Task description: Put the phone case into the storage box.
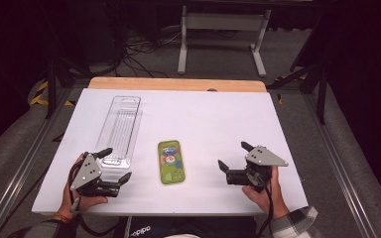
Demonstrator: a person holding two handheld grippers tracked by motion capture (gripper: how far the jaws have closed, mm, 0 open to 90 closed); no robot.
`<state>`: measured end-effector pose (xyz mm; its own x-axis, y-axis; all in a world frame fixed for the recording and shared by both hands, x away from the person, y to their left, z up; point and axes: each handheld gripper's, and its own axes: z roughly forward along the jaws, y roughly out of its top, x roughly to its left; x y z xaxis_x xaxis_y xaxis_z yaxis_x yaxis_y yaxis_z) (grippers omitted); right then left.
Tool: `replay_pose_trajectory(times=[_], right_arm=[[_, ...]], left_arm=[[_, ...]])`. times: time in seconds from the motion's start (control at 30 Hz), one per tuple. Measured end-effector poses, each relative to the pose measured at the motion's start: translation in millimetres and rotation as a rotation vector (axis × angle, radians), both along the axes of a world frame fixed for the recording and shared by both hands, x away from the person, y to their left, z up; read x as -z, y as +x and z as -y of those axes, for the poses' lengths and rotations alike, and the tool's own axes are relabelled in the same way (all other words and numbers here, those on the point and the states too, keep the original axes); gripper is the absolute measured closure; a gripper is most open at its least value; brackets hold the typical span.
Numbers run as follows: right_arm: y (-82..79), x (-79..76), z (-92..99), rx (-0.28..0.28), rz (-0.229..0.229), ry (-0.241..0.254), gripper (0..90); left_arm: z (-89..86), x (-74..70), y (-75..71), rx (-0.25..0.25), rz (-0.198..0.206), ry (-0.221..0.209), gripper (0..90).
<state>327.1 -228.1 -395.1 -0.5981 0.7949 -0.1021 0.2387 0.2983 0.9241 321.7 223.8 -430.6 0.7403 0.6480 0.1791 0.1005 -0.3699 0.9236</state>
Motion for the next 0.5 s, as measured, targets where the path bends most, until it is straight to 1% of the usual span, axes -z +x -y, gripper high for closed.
replay_pose_trajectory(times=[0.03,0.07,0.13,0.17,0.2,0.23,0.27,0.3,0.33,0.37,0.4,0.43,0.47,0.5], right_arm=[[0.0,0.0,0.0,0.0,0.0,0.0,5.0],[-1.7,1.0,-5.2,-0.026,-0.011,-0.011,5.0],[-3.8,2.8,-11.0,-0.034,-0.017,-0.042,5.0],[-4.6,4.1,-12.3,-0.051,-0.029,-0.034,5.0],[-4.7,5.5,-13.3,-0.077,-0.038,-0.035,4.6],[-5.0,6.5,-15.4,-0.089,-0.041,-0.043,4.3],[-5.0,7.5,-17.4,-0.109,-0.048,-0.055,3.9],[-4.8,8.8,-20.4,-0.128,-0.052,-0.074,3.6],[-4.8,8.8,-20.4,-0.128,-0.052,-0.074,3.6],[-3.0,10.1,-26.1,-0.133,-0.076,-0.073,4.2],[-2.0,10.0,-28.5,-0.134,-0.09,-0.069,4.5],[-0.8,9.7,-30.9,-0.138,-0.106,-0.06,4.7],[0.4,9.4,-33.5,-0.13,-0.123,-0.067,5.4],[2.8,8.5,-38.9,-0.115,-0.158,-0.087,5.8]], left_arm=[[0.0,0.0,0.0,0.0,0.0,0.0,5.5],[0.7,-0.1,-0.2,0.004,-0.002,0.004,5.5],[2.2,0.3,-0.8,0.003,0.001,0.017,5.5],[2.7,0.8,-1.0,0.004,0.003,0.02,5.5],[3.1,1.3,-1.3,0.006,0.001,0.022,5.4],[3.3,1.7,-1.7,0.003,-0.003,0.027,5.4],[4.2,2.9,-1.5,0.001,0.002,0.028,5.4],[3.3,3.2,-0.8,0.0,0.013,0.055,5.5],[3.3,3.2,-0.8,0.0,0.013,0.055,5.5],[3.2,4.3,-0.8,-0.001,0.005,0.047,5.5],[3.2,4.3,-0.8,-0.001,0.005,0.047,5.5],[2.6,3.5,-1.7,-0.01,0.019,0.055,5.5],[2.6,3.5,-1.7,-0.01,0.019,0.055,5.6],[3.1,3.3,-2.7,-0.019,0.023,0.061,5.9]])
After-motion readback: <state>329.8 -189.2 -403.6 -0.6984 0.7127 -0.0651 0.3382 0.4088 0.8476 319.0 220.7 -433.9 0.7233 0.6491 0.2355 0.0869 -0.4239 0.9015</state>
